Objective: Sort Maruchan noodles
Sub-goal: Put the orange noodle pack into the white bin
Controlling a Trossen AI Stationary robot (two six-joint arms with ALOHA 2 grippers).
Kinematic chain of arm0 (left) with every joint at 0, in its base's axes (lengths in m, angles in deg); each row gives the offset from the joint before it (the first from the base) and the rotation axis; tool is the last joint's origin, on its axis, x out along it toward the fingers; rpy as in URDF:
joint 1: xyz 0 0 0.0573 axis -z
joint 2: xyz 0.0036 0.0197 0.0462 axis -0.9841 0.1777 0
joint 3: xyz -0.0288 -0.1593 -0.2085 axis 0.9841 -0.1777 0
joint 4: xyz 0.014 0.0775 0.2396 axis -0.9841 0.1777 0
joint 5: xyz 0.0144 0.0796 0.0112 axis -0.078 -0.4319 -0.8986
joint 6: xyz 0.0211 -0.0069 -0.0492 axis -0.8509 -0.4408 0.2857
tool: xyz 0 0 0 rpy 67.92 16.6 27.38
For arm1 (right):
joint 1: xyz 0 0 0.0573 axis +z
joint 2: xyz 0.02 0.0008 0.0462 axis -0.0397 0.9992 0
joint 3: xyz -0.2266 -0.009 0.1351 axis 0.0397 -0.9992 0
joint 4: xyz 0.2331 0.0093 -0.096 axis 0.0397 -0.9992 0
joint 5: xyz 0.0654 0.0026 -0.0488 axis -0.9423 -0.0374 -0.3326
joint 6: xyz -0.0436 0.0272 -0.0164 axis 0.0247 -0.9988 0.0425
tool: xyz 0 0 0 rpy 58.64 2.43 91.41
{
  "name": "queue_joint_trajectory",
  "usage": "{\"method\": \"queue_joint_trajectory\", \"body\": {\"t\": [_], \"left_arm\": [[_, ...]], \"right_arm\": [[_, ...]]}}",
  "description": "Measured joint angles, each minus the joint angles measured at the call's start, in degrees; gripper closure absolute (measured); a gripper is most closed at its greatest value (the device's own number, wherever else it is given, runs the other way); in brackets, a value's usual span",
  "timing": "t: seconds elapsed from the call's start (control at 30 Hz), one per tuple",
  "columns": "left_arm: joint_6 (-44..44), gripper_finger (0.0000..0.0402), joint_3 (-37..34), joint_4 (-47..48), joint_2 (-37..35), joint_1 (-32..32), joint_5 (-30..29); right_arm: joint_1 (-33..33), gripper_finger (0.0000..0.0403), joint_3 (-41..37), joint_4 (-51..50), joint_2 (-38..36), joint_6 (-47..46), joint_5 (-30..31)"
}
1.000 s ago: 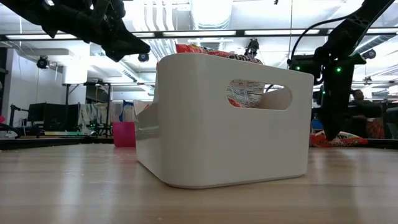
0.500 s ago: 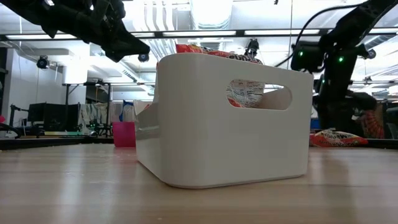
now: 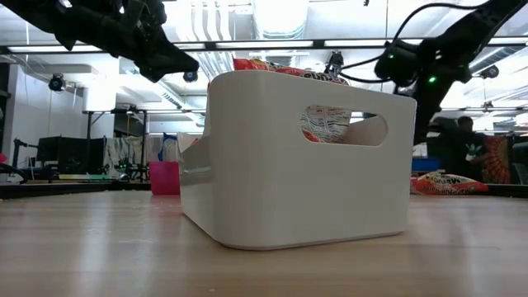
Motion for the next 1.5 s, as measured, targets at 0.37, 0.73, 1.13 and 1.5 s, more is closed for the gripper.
{"method": "queue_joint_trajectory", "body": {"t": [0.37, 0.73, 1.13, 1.5], "left_arm": [[0.4, 0.0364, 0.0, 0.8, 0.0, 0.0, 0.0], [0.1, 0.0364, 0.0, 0.7, 0.0, 0.0, 0.0], [0.2, 0.0364, 0.0, 0.7, 0.0, 0.0, 0.0], [0.2, 0.0364, 0.0, 0.6, 0.0, 0.0, 0.0]], "right_arm": [[-4.9, 0.0394, 0.1, -4.1, 0.2, 2.5, 0.1], [-12.7, 0.0394, -4.6, -14.7, -1.7, -1.8, -0.6], [-11.2, 0.0394, -10.6, -13.9, -1.1, -3.3, -16.0], [1.8, 0.0394, -5.0, -24.5, -4.4, -3.9, -43.2]]}}
